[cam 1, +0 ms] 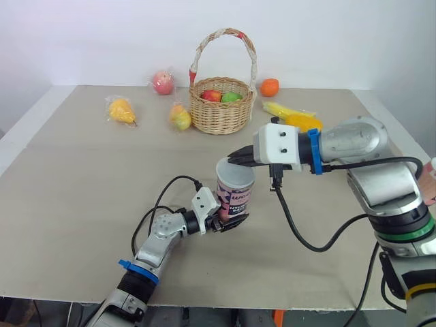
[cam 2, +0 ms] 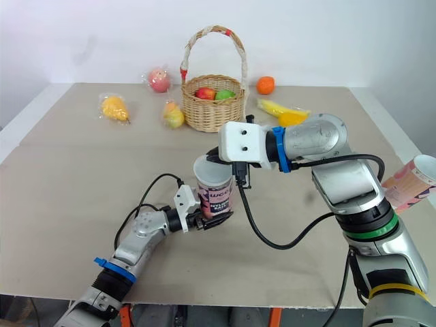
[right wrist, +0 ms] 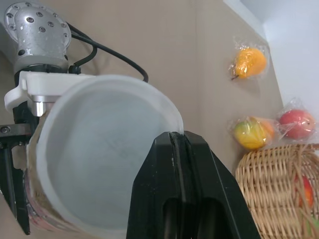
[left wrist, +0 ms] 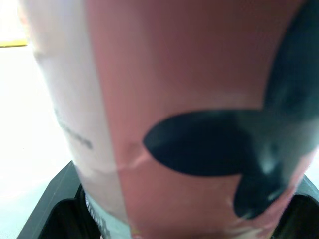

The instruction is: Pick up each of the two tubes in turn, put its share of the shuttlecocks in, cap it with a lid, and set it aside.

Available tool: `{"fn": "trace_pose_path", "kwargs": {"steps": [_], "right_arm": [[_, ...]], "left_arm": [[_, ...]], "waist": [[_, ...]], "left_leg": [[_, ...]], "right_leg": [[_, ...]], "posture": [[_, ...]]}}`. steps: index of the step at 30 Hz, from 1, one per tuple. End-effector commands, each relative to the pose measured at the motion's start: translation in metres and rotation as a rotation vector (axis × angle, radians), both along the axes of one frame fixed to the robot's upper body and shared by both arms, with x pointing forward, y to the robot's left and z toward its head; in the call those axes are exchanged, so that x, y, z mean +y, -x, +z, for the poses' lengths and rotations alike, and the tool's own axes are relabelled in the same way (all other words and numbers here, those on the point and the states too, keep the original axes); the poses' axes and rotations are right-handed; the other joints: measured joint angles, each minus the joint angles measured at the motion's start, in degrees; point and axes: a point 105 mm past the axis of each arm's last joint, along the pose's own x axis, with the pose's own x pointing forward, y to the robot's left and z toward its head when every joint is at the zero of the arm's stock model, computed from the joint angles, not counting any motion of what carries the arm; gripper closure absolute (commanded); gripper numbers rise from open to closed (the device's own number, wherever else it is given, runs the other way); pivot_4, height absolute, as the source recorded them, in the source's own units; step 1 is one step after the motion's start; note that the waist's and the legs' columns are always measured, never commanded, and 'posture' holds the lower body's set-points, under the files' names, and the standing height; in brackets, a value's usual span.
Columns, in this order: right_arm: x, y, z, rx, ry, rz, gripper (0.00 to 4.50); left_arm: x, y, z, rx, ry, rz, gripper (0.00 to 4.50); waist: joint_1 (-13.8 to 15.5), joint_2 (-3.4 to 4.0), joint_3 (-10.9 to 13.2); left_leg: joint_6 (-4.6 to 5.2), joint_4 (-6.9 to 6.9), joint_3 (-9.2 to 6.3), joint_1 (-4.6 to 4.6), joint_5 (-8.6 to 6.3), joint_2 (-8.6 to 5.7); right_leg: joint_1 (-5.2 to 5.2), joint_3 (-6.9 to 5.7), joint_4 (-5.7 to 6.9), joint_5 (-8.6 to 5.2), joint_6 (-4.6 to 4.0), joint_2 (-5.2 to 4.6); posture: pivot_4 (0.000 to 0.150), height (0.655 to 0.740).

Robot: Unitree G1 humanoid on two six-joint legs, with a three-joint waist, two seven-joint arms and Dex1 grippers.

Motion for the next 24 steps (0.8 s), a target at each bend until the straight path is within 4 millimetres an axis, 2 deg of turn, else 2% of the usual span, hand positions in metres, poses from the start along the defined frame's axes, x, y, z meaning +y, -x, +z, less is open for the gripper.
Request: {"fn": "trace_pose_path", "kwargs": {"steps": [1,13,24], "right_arm": [[0.0,0.006,0.012,-0.049,0.019,0.02,4.5],[-0.009,0.002,-0.007,-0.034,0.095,-0.016,4.5],[-0.011,0.0,-0.009,-0.061,0.11,-0.02,4.5]], "left_arm": [[0.009,0.0,-0.032,0.108,-0.07,0.038,1.08],[0.009,0.0,-0.032,0.105,-0.072,0.039,1.08],[0.009,0.0,-0.032,0.108,-0.071,0.039,1.08]], "waist": [[0.0,0.0,0.0],[0.09,0.0,0.0],[0.09,0.0,0.0]], "left_leg": [[0.0,0.0,0.0,0.0,0.0,0.0],[0.0,0.0,0.02,-0.01,0.0,0.0],[0.0,0.0,0.01,-0.01,0.0,-0.01]], "right_leg": [[0.0,0.0,0.0,0.0,0.0,0.0],[0.01,-0.01,-0.01,0.0,-0.01,-0.02],[0.02,-0.03,-0.01,0.0,0.0,0.0]], "posture": [[0.15,0.74],[0.15,0.74],[0.15,0.74]]}}
